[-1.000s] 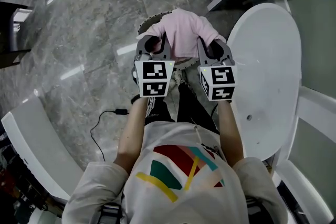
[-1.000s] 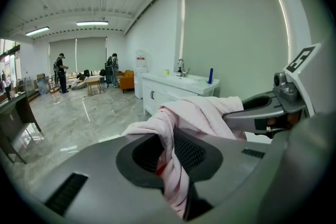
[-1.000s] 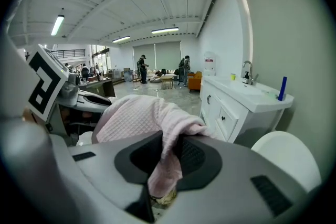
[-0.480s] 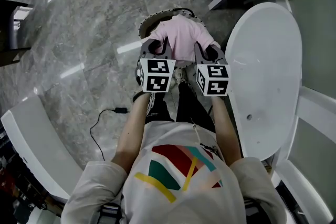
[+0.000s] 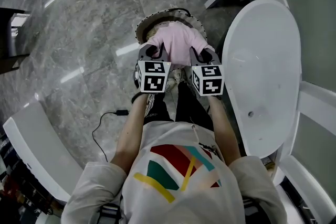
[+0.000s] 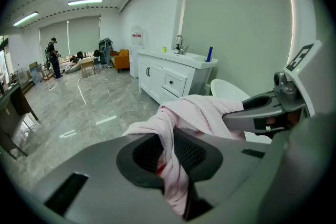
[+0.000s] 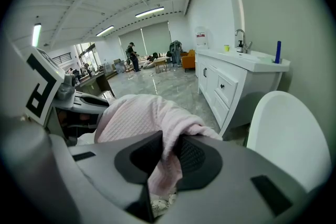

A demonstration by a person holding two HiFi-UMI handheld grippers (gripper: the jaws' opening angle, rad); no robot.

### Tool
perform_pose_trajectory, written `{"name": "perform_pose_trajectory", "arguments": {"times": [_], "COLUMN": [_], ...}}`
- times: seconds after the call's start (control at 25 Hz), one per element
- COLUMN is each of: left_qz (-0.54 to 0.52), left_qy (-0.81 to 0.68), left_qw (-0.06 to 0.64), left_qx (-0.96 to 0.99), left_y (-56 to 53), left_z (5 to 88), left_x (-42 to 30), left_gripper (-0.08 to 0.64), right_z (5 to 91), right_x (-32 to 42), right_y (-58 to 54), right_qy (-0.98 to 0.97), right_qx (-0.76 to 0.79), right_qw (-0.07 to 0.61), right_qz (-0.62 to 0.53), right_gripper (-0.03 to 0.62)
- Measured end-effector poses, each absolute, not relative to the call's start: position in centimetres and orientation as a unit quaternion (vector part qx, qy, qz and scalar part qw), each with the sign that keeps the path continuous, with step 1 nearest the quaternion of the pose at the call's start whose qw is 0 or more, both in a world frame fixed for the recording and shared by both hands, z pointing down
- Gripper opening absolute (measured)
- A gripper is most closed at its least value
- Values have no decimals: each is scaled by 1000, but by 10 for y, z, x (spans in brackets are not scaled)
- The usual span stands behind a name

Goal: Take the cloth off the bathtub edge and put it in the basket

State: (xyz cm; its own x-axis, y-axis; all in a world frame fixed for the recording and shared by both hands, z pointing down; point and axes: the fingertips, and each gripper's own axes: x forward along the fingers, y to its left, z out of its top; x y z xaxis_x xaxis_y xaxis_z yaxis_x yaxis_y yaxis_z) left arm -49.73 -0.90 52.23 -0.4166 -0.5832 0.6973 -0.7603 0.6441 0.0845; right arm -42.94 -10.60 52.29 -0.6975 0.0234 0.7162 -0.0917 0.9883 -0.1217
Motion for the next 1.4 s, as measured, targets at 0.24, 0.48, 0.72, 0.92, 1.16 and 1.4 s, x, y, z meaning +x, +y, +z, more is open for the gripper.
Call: {"name": "perform_pose_trajectory", "arguments": {"times": [0.24,0.48,0.72,0.92,1.16,1.4], "left_qz": [139,155,148,147,144,130], "left_qy": [-826,-831,-835,-833,-840,-859], "left_qw": [384,380,375,375,369,316], "left_qx": [390,376,374,379,371,381], "left_y": [-8,-6,-8,-11,-12,-20], "left_z": [535,532,524,524,516,458], "left_x": [-497,-506,-505,-497,-501,-520], "left_gripper": [74,103,103,103,103,76], "right_z": [535,545,538,537,529,464], "right_x": [-425,-417,-416,-410,-413,-440], "right_y": [-107,-129,-128,-127,-131,-132], "right_qy": [-908,-889,-892,-892,-896,-930], "right_qx": [19,98,98,97,110,87], "right_qw": [407,434,429,429,416,345], "right_qz": [94,104,106,104,113,92], "right_gripper": [80,161,169,169,169,128]}}
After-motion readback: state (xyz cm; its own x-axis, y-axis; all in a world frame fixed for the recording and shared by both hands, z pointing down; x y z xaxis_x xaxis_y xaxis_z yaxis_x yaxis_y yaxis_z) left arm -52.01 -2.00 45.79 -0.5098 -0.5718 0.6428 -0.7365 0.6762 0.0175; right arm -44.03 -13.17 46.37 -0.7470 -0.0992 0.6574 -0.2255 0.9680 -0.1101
